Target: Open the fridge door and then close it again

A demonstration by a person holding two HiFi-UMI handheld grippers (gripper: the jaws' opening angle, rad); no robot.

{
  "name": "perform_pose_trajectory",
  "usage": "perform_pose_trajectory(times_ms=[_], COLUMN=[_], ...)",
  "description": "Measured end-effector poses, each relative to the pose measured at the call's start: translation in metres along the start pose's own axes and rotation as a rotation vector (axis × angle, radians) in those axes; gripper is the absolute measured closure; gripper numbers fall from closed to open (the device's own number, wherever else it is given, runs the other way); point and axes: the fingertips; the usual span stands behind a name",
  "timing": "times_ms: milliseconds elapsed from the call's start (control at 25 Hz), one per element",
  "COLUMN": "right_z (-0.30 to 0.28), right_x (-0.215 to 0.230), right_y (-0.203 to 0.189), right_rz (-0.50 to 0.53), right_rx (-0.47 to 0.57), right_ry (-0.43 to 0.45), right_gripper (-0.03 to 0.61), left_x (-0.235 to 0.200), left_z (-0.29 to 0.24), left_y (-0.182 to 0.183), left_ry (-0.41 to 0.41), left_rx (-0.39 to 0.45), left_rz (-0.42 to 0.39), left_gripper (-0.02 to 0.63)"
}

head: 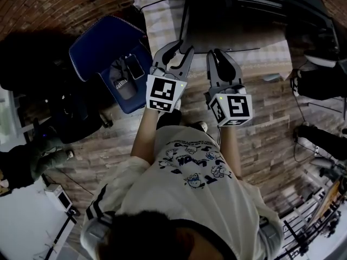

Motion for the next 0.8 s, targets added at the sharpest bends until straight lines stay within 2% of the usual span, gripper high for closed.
perform_pose_trajectory(times_ms=[240, 800], right_z=[0.019, 0.086], right_x=[0.010, 0.033], right_y=[0.005, 0.013], right_rz=[-0.016, -0.017], right_rx=[0.037, 0.071], right_ry=[-0.050, -0.102], right_gripper=[0.512, 0.512], left_x=[0.025, 0.092], left_z=[0.008, 0.023], left_y=[0.011, 0.026], left_ry=[-0.010, -0.027], left_rx=[0.031, 0.072], left_rz=[-0.018, -0.029], left_gripper=[0.489, 0.489])
Point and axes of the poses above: the fingertips, and each gripper's own axes: z backward along the fingers, x to its right, y out of its top, and after that the axes turned 6 degrees about x, right-handed
